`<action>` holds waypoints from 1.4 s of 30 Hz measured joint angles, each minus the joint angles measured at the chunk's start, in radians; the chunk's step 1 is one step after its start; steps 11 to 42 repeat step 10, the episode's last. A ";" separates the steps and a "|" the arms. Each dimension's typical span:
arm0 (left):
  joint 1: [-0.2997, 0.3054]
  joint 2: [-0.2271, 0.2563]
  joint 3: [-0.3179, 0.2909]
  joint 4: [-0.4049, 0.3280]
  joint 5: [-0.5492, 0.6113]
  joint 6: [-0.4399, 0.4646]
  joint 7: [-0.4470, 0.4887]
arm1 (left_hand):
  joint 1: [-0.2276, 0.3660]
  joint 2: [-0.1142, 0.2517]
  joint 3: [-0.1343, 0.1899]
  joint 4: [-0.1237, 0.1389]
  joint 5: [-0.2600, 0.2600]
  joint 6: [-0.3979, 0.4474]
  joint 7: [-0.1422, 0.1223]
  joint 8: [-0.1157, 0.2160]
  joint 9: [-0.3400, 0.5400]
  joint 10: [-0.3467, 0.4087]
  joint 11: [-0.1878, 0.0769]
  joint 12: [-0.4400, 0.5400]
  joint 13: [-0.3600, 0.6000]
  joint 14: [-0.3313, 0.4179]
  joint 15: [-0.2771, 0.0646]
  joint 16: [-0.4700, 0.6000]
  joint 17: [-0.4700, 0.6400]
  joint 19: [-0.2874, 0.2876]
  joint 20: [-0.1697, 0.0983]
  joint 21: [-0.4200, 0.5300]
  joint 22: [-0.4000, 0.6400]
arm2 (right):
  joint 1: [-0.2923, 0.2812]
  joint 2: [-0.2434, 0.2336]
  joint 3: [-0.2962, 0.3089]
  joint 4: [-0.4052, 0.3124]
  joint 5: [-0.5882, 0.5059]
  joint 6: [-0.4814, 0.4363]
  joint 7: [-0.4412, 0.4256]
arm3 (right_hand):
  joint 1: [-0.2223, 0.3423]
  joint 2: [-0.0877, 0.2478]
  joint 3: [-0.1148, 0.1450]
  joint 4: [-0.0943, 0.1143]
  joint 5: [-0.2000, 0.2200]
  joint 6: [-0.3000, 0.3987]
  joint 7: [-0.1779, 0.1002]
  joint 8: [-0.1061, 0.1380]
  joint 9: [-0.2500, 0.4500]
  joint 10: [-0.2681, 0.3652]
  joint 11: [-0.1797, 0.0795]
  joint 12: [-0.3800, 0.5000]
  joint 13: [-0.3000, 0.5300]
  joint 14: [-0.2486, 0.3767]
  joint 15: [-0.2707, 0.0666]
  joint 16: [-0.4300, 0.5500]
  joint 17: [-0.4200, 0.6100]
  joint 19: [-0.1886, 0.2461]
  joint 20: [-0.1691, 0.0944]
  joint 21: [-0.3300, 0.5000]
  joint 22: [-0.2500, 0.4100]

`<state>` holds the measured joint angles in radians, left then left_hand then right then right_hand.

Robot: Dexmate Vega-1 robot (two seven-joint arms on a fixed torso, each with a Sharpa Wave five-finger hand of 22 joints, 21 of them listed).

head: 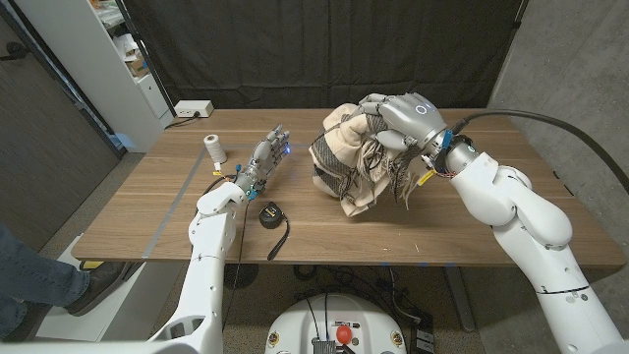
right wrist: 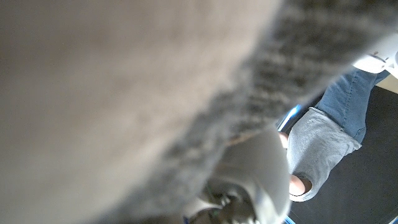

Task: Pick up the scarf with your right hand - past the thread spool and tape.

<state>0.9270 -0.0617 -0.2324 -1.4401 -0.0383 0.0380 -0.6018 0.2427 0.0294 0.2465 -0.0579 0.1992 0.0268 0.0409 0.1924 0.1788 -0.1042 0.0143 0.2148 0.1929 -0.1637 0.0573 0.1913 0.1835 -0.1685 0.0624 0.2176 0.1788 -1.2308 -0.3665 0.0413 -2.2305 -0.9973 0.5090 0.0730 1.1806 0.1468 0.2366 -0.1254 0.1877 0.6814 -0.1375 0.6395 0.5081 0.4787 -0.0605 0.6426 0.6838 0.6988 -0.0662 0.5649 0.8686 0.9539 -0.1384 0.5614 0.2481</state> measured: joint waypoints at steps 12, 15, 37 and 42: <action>0.001 0.001 0.000 -0.003 -0.001 0.000 0.000 | 0.000 0.000 0.001 -0.008 0.000 0.000 0.000 0.000 0.000 0.000 0.000 0.000 0.000 0.000 0.000 0.000 0.000 0.000 0.000 -0.007 0.000 | 0.005 0.006 0.004 -0.007 -0.001 0.000 0.000 | -0.001 0.001 0.007 0.001 -0.003 0.000 0.000 0.005 0.000 0.000 0.000 0.000 0.000 0.006 -0.002 -0.009 0.009 -0.009 0.003 0.010 0.001; 0.001 0.001 0.000 -0.003 -0.001 0.000 0.000 | 0.000 0.000 0.001 -0.008 0.000 0.000 0.000 0.000 0.000 0.000 0.000 0.000 0.000 0.000 0.000 0.000 0.000 0.000 0.000 -0.007 0.000 | 0.005 0.006 0.004 -0.007 -0.001 0.000 0.000 | -0.001 0.001 0.007 0.001 -0.003 0.000 0.000 0.005 0.000 0.000 0.000 0.000 0.000 0.006 -0.002 -0.009 0.009 -0.009 0.003 0.010 0.001; 0.001 0.001 0.000 -0.003 -0.001 0.000 0.000 | 0.000 0.000 0.001 -0.008 0.000 0.000 0.000 0.000 0.000 0.000 0.000 0.000 0.000 0.000 0.000 0.000 0.000 0.000 0.000 -0.007 0.000 | 0.005 0.006 0.004 -0.007 -0.001 0.000 0.000 | -0.001 0.001 0.007 0.001 -0.003 0.000 0.000 0.005 0.000 0.000 0.000 0.000 0.000 0.006 -0.002 -0.009 0.009 -0.009 0.003 0.010 0.001; 0.001 0.001 0.000 -0.003 -0.001 0.000 0.000 | 0.000 0.000 0.001 -0.008 0.000 0.000 0.000 0.000 0.000 0.000 0.000 0.000 0.000 0.000 0.000 0.000 0.000 0.000 0.000 -0.007 0.000 | 0.005 0.006 0.004 -0.007 -0.001 0.000 0.000 | -0.001 0.001 0.007 0.001 -0.003 0.000 0.000 0.005 0.000 0.000 0.000 0.000 0.000 0.006 -0.002 -0.009 0.009 -0.009 0.003 0.010 0.001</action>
